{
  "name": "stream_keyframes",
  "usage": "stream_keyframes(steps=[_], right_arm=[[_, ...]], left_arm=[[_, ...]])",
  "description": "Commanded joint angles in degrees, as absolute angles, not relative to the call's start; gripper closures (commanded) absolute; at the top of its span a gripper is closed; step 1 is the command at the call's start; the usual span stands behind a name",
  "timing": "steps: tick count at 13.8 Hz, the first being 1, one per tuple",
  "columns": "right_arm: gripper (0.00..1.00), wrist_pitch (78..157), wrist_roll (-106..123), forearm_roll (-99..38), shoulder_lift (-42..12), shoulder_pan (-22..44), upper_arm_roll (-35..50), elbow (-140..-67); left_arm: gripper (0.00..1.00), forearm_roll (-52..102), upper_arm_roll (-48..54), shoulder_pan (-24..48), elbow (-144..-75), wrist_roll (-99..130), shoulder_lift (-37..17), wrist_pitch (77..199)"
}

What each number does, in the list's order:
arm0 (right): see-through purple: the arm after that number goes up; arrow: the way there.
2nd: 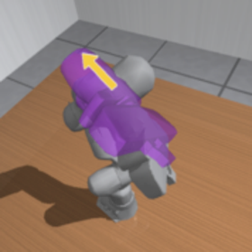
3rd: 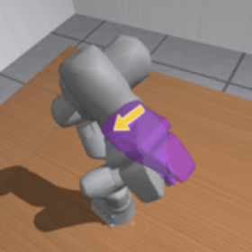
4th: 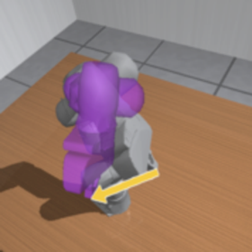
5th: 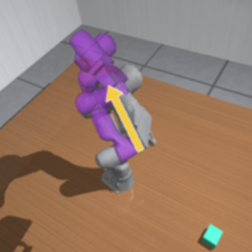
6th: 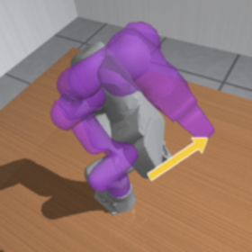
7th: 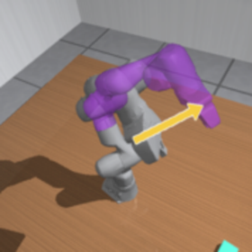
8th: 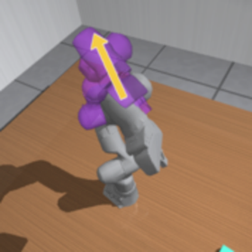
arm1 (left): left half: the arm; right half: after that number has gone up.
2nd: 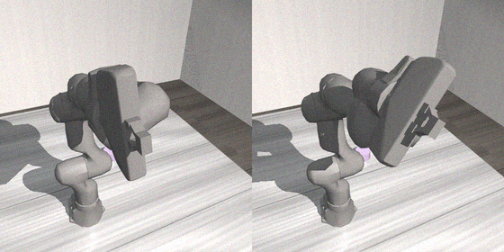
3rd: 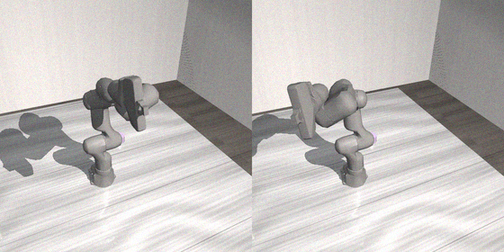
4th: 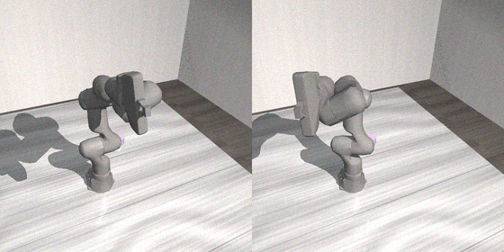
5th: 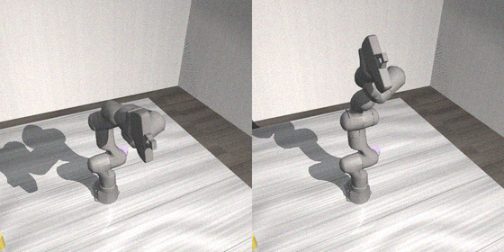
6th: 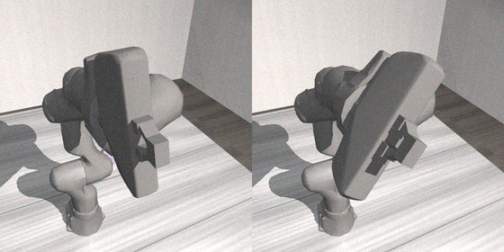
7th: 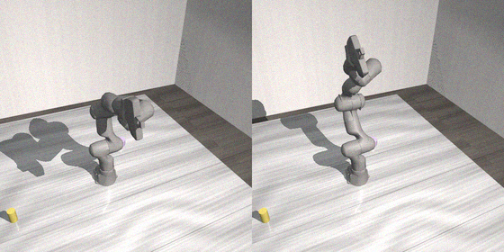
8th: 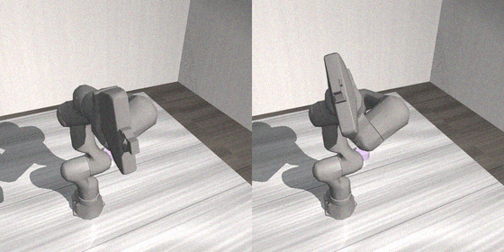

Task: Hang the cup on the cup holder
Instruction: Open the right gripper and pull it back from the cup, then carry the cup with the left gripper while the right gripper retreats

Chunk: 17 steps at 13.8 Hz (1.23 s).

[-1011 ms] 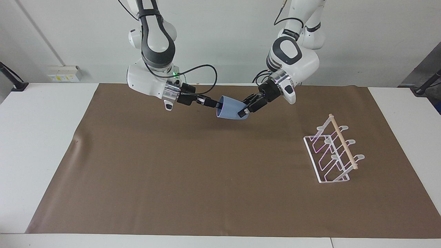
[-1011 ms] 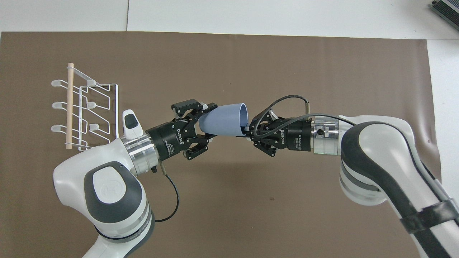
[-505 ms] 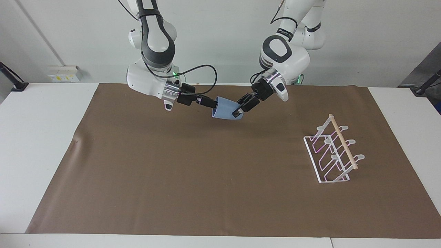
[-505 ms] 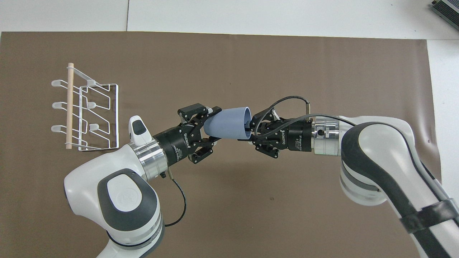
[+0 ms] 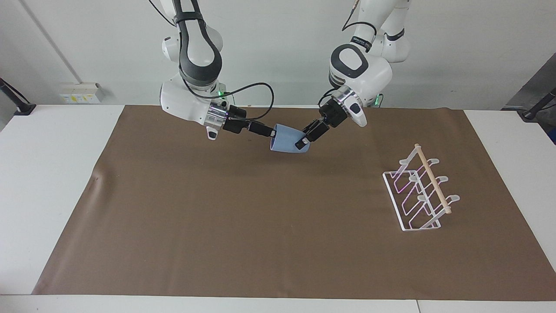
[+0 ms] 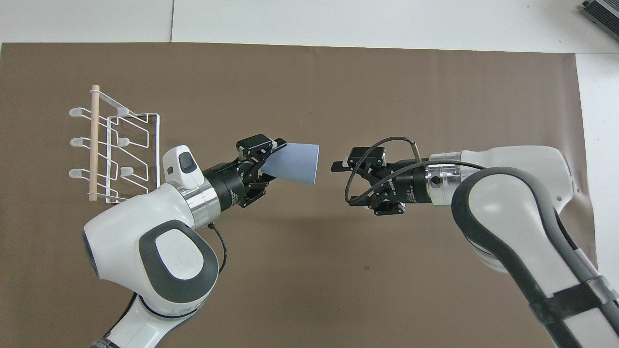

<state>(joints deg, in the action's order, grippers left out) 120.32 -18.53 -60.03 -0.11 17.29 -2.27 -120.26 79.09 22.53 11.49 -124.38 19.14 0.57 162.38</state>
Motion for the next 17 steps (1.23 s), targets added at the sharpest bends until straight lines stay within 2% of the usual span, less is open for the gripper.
stream_keyframes(steps=[1, 5, 8, 10, 15, 17], right_arm=[[0.0, 120.23, -18.19, -47.69, 0.7, 15.12, -2.11, -119.27], [0.0, 119.27, -18.19, -25.02, 0.79, 12.32, -2.37, -116.99], [0.0, 116.64, -17.49, -10.75, 0.97, 9.68, -2.37, -113.92], [0.0, 114.8, -17.4, -6.7, 1.32, 8.44, -2.46, -111.9], [0.0, 102.85, -10.38, -4.13, 1.58, 4.05, -2.55, -102.85], [0.0, 99.51, -7.92, -3.96, 1.67, 1.77, -2.64, -100.47]], left_arm=[[1.0, 71.48, 19.61, 11.25, -124.54, 17.93, 0.0, 162.86], [1.0, 61.72, 15.04, 11.25, -124.72, 17.75, -0.17, 160.85], [1.0, 47.51, 8.37, 11.16, -121.31, 17.75, -0.44, 147.44], [1.0, 40.9, 5.03, 11.25, -117.18, 17.84, -1.66, 140.13], [1.0, 25.87, 1.24, 11.16, -115.23, 18.19, -1.58, 136.5], [1.0, 17.88, 0.09, 11.16, -111.82, 18.45, -1.67, 131.86]])
